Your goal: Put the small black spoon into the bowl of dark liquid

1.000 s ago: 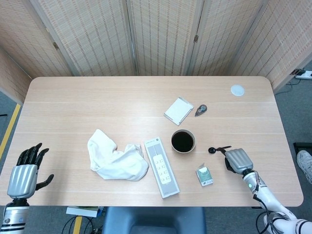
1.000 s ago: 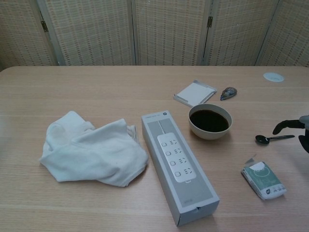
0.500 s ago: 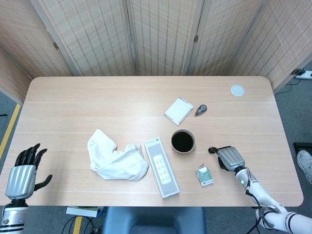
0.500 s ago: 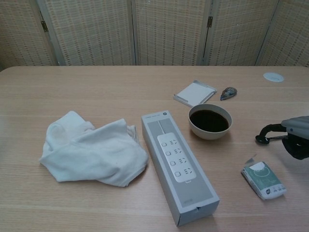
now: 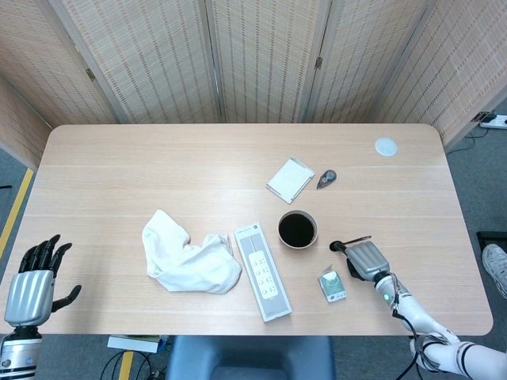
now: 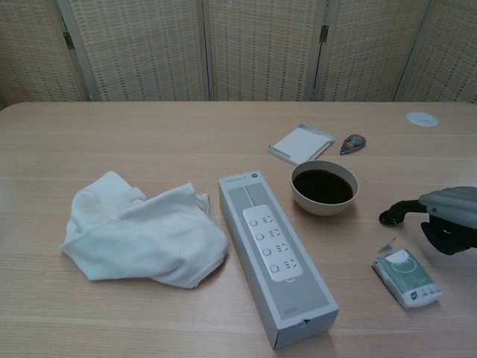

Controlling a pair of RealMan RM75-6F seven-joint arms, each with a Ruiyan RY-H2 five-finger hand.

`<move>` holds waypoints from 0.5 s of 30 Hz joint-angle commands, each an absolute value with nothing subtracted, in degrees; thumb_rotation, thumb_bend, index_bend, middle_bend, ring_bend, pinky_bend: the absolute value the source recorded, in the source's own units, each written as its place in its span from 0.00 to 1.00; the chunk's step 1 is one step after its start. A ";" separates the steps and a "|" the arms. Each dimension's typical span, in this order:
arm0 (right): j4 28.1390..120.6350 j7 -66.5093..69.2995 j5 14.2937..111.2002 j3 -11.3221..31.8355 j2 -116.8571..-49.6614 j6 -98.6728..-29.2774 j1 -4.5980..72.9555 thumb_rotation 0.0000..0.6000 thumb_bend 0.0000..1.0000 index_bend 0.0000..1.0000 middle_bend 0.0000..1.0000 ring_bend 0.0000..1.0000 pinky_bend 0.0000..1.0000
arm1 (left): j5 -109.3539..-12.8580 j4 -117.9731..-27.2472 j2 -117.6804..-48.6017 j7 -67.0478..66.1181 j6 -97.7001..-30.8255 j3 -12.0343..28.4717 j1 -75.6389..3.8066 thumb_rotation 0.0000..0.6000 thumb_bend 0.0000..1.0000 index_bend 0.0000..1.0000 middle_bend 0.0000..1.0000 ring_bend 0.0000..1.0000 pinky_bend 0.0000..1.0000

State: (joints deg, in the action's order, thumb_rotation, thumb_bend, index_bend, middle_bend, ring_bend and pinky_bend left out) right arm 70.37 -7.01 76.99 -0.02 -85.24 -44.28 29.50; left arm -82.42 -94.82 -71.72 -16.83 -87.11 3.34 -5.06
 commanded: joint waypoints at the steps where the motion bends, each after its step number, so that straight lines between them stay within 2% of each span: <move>1: 70.85 -7.32 77.25 -0.68 -84.25 -44.72 29.10 1.00 0.84 0.23 0.99 1.00 1.00 | -82.40 -94.85 -71.72 -16.86 -87.13 3.34 -5.02 1.00 0.25 0.19 0.08 0.11 0.14; 8: 70.44 -8.14 76.29 -1.42 -81.77 -44.12 28.84 1.00 0.84 0.23 0.99 1.00 1.00 | -82.54 -94.87 -71.93 -17.09 -87.00 3.26 -5.02 1.00 0.25 0.19 0.08 0.11 0.14; 15: 68.55 -8.02 75.96 -0.53 -82.50 -43.75 29.87 1.00 0.84 0.23 0.99 1.00 1.00 | -82.52 -95.10 -71.89 -17.45 -87.16 3.33 -4.91 1.00 0.25 0.19 0.08 0.11 0.14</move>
